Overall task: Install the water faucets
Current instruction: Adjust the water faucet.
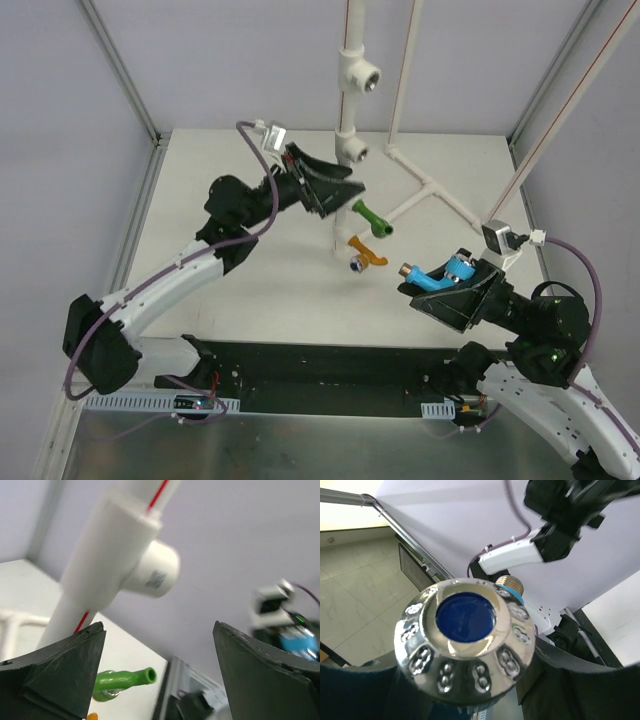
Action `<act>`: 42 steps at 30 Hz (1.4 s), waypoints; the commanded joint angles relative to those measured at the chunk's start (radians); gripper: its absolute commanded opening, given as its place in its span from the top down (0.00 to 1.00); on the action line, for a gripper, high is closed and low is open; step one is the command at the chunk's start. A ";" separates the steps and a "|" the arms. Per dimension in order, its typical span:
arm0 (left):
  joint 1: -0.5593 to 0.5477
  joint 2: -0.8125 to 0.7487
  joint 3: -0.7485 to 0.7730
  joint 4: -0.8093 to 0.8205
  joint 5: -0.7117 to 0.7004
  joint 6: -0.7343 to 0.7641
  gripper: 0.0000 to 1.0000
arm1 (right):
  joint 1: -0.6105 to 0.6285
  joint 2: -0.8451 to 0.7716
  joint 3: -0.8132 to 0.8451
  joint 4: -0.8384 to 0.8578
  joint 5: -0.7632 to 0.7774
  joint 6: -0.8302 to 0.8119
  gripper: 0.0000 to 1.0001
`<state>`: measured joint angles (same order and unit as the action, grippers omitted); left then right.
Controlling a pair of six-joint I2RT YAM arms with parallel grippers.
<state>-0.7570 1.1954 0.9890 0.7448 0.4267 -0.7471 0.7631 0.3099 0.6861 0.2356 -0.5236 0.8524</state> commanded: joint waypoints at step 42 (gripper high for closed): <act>-0.521 -0.025 -0.118 0.352 -0.347 0.060 0.16 | 0.001 0.003 -0.086 0.148 0.019 -0.099 1.00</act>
<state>-1.2636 1.1877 0.8230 1.0065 0.0914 -0.7147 0.7631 0.3325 0.5922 0.3504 -0.5213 0.7834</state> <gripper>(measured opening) 0.843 0.570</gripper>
